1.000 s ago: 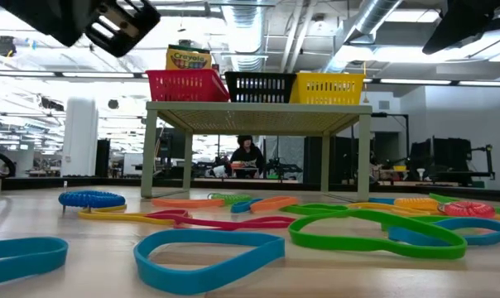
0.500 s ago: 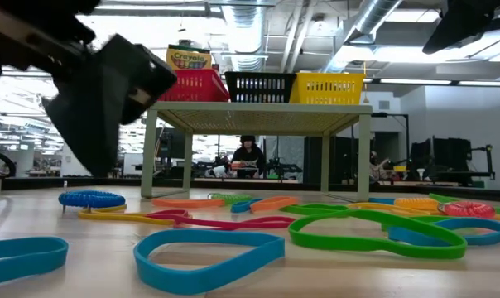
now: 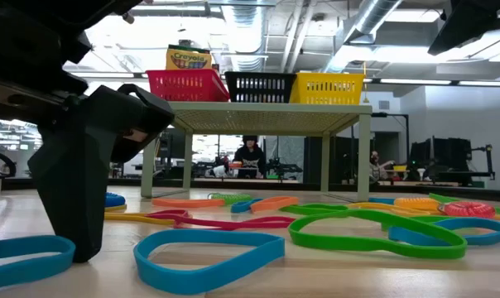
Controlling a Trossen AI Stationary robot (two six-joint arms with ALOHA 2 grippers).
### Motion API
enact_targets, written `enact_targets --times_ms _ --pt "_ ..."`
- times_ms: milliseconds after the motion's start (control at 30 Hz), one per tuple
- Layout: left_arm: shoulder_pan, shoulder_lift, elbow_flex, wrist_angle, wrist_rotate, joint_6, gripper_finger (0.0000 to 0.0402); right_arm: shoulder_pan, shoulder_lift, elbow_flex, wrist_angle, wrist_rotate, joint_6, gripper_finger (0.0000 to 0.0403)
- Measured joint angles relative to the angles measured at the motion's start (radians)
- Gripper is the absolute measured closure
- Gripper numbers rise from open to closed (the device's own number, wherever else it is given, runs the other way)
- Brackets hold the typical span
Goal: Pick & Place Office Desk Supplies
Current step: Put the blue rubber band into the black bin on the shelf
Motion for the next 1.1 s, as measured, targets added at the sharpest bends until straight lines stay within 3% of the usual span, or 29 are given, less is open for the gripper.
enact_targets --times_ms 267,500,667,867,1033,1100 --pt "0.010 0.000 -0.001 -0.037 -0.004 -0.008 0.0388 0.000 0.000 0.000 -0.004 0.000 -0.001 0.0194" --pt "0.018 -0.023 -0.004 -0.053 0.005 -0.006 0.0399 0.000 0.000 0.000 -0.004 0.000 -0.001 0.0194" --pt "0.071 -0.148 -0.011 -0.135 0.003 -0.003 0.0400 0.000 0.000 0.000 -0.004 0.000 -0.001 0.0194" --pt "0.183 -0.395 -0.009 -0.200 -0.144 0.095 0.0400 0.000 0.000 0.000 -0.001 0.000 0.000 0.0194" --pt "0.322 -0.594 -0.006 -0.150 -0.344 0.279 0.0401 -0.002 0.000 0.000 -0.001 0.000 -0.001 0.0194" --pt "0.406 -0.649 -0.006 -0.089 -0.379 0.348 0.0401 -0.002 0.000 0.000 -0.004 0.000 -0.001 0.0194"
